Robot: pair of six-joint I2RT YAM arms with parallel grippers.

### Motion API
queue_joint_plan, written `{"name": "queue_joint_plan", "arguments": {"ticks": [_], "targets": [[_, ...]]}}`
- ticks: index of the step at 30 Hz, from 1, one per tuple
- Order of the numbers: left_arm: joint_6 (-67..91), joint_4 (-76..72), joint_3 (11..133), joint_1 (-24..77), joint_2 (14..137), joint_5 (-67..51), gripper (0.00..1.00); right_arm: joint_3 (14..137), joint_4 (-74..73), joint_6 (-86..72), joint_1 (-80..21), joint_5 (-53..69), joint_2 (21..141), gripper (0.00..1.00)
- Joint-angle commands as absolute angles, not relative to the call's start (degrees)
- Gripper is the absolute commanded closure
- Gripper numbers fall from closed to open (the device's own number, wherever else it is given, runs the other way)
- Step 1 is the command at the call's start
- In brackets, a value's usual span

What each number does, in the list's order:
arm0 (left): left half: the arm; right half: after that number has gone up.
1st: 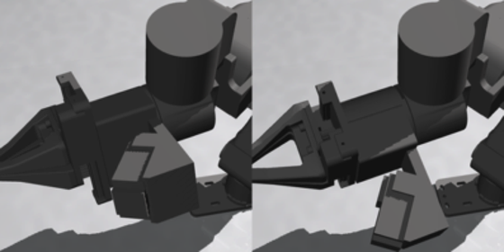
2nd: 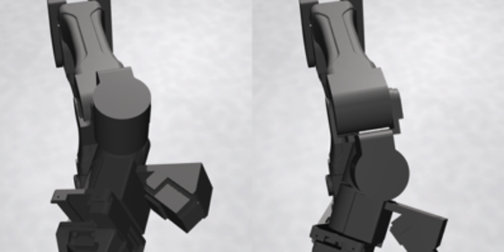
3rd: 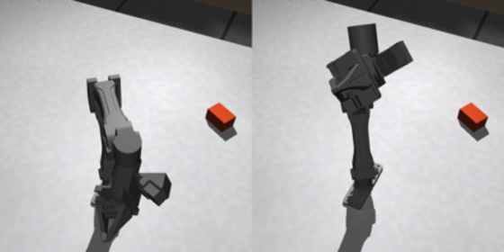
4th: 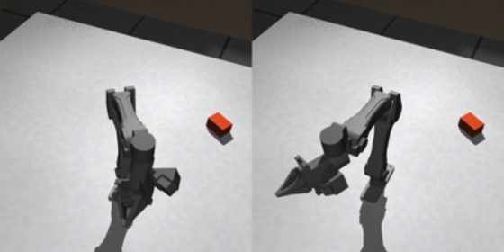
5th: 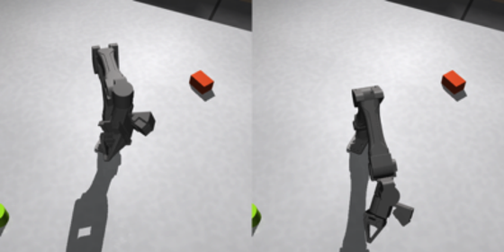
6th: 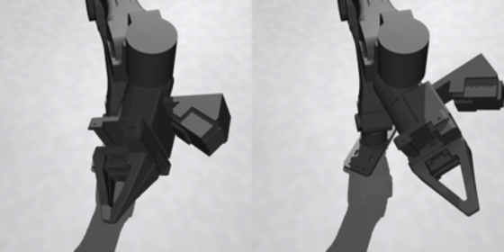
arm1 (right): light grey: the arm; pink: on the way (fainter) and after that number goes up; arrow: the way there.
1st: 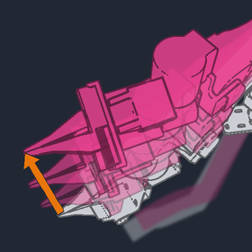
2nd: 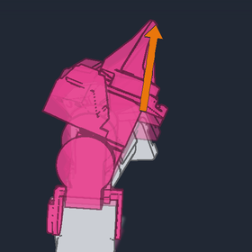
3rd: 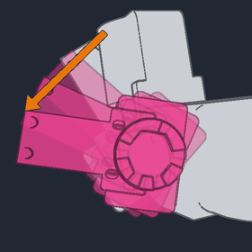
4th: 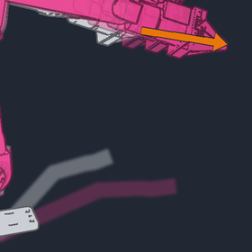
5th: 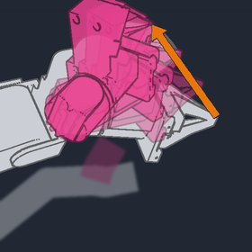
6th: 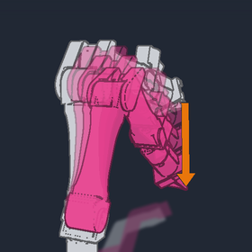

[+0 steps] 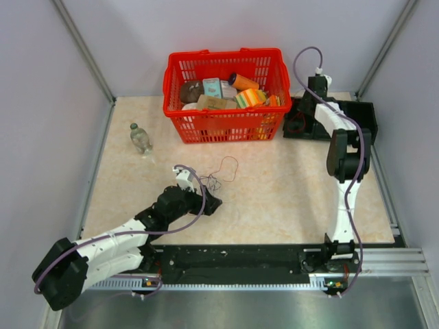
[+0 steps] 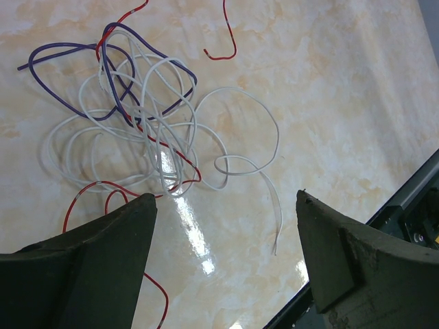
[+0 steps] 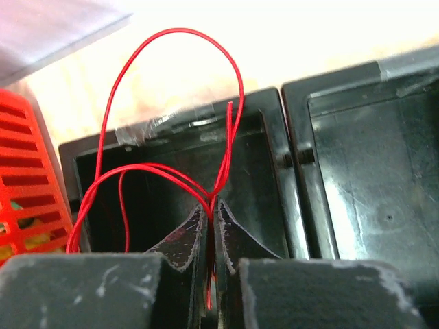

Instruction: Untangle the cables

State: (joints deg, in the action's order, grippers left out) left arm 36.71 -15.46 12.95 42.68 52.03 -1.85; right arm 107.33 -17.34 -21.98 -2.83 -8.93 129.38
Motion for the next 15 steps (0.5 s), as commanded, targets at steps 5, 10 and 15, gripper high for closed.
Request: {"name": "queue_joint_plan", "arguments": {"ticks": [5,10,15], "targets": [[36.48,-18.11,13.54,42.54,52.03,-1.14,0.14,116.72,-22.06,-21.71,-2.55,-9.05,134.91,1.0],[36.56,-18.19,13.89,42.54,52.65,-1.32,0.14,110.4,-20.39,-21.8,-2.64,-8.97,130.0,1.0],[36.47,-18.19,13.98,42.54,52.91,-1.58,0.14,103.11,-15.22,-19.08,-2.9,-6.68,125.52,1.0]]}}
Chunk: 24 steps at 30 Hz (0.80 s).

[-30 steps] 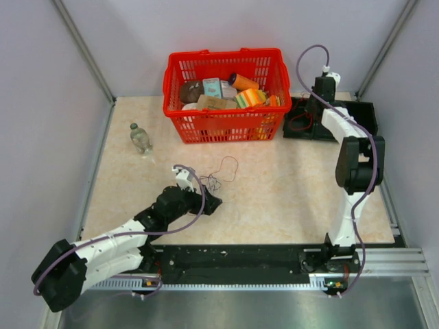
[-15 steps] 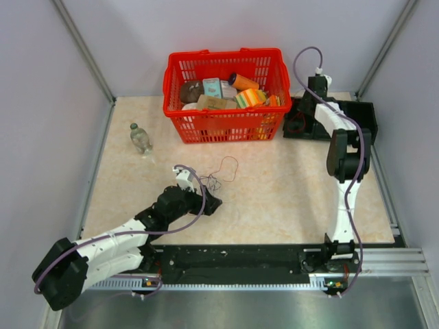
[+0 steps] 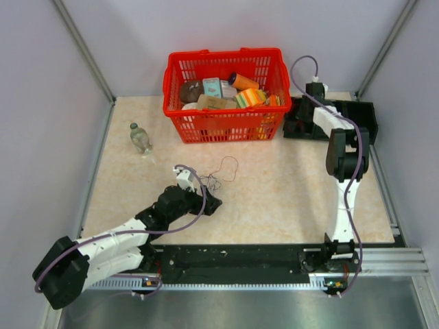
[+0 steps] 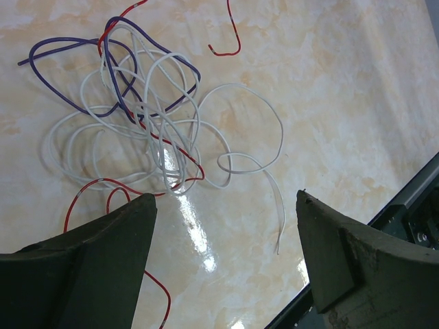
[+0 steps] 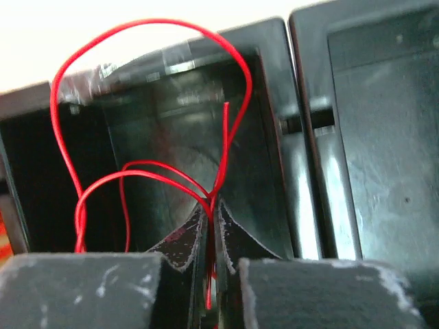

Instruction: Untangle the cables

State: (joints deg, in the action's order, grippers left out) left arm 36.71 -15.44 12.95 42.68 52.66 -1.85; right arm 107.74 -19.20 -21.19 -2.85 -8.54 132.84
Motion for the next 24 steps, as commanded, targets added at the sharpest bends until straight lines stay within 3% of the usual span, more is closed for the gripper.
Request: {"name": "queue_joint_plan", "arguments": {"ticks": [1,9,17,18,24], "targets": [[36.39,-18.19,13.97,42.54,52.82,-1.58,0.14,102.4,-14.77,-18.64,-2.99,-6.59,125.16,1.0],[36.39,-18.46,13.54,42.54,52.21,-1.76,0.14,98.35,-15.21,-19.34,-3.08,-5.1,123.05,1.0],[36.39,-18.46,13.62,42.63,52.3,-1.76,0.14,104.49,-20.65,-19.86,-2.99,-5.36,125.86,1.0],[36.39,-18.46,13.54,42.54,52.21,-1.76,0.14,105.81,-21.18,-19.52,-2.99,-5.54,126.38,0.93],[36.3,-18.46,13.71,42.54,52.56,-1.76,0.14,115.83,-29.96,-19.07,-3.08,-7.99,130.08,0.79]]}}
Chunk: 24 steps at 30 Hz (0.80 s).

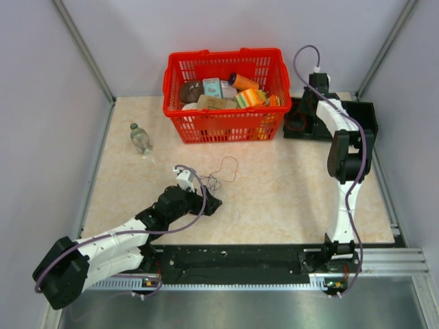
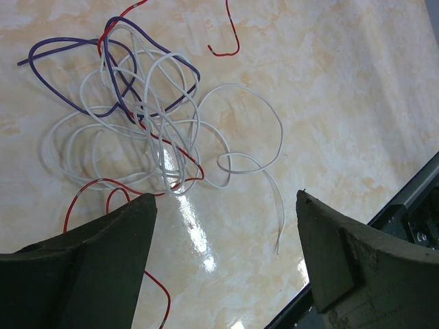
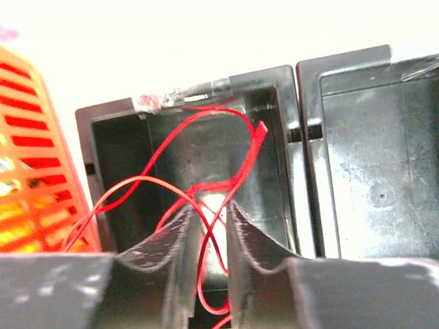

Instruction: Untangle the cables

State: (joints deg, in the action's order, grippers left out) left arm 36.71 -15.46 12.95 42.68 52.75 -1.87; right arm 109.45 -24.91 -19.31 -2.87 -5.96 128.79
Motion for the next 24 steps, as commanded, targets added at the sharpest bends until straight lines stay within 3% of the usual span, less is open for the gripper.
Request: {"name": "queue_joint_plan", "arguments": {"ticks": [1,3,7,18,24], "targets": [[36.3,-18.37,13.8,42.54,52.65,-1.76,0.14,116.1,-30.58,-19.42,-3.08,-8.35,129.64,0.74],[36.39,-18.28,13.97,42.54,52.91,-1.76,0.14,115.67,-31.99,-19.78,-3.08,-8.26,128.76,0.61],[36.3,-18.19,14.24,42.54,53.26,-1.93,0.14,113.74,-34.28,-19.78,-3.25,-8.97,125.96,0.48],[36.47,-17.67,14.33,42.54,52.91,-1.32,0.14,99.34,-34.28,-24.34,-3.25,-11.59,111.47,0.45],[36.65,-17.75,13.19,42.54,50.37,-0.53,0.14,81.49,-28.58,-27.07,-3.51,-5.12,96.09,0.41]]}}
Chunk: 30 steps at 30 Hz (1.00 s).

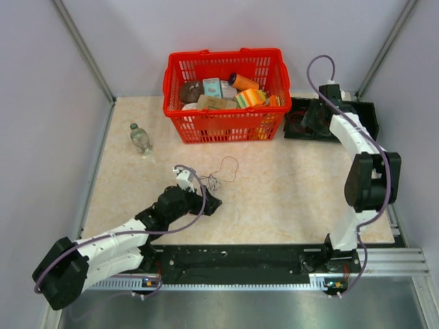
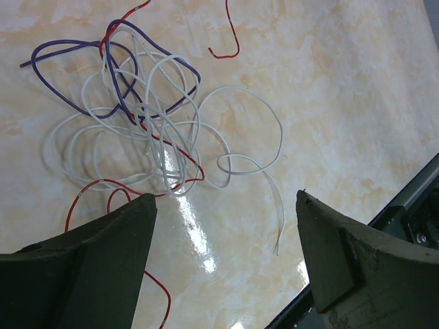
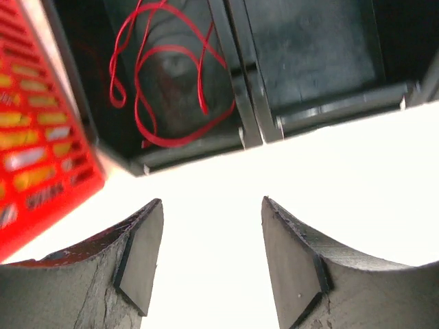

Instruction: Untangle the cables

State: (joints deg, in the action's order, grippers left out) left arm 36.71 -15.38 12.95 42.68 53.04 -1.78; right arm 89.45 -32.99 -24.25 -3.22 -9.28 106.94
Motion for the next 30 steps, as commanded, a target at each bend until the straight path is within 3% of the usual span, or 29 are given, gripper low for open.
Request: {"name": "queue_joint_plan", "arguments": {"ticks": [1,7,13,21,30], "targets": [[36.91,-17.49,12.92,42.54,49.75,-0.53,0.14,78.08,-27.26,-27.59,-3.69,-2.84,94.15,0.41],[43.14,-6.88,14.76,42.54,46.06,13.52,0.17,56.36,-17.16,-27.6,-11.58,5.96,79.21,0.42],[41.05,-7.12,21.25,42.54,54.56,13.29,0.19,43.7,-3.28,-27.67,-26.33,13.53,70.84,0.39],[39.02,-6.16,28.56,42.54,67.4,11.42,0.23,46.58,8.86,-28.04,-35.24,10.02,83.31,0.41],[40.96,3.95,38.84,42.54,79.97,13.36,0.45,48.52,22.22,-22.33,-39.28,3.08,93.33,0.47]]}}
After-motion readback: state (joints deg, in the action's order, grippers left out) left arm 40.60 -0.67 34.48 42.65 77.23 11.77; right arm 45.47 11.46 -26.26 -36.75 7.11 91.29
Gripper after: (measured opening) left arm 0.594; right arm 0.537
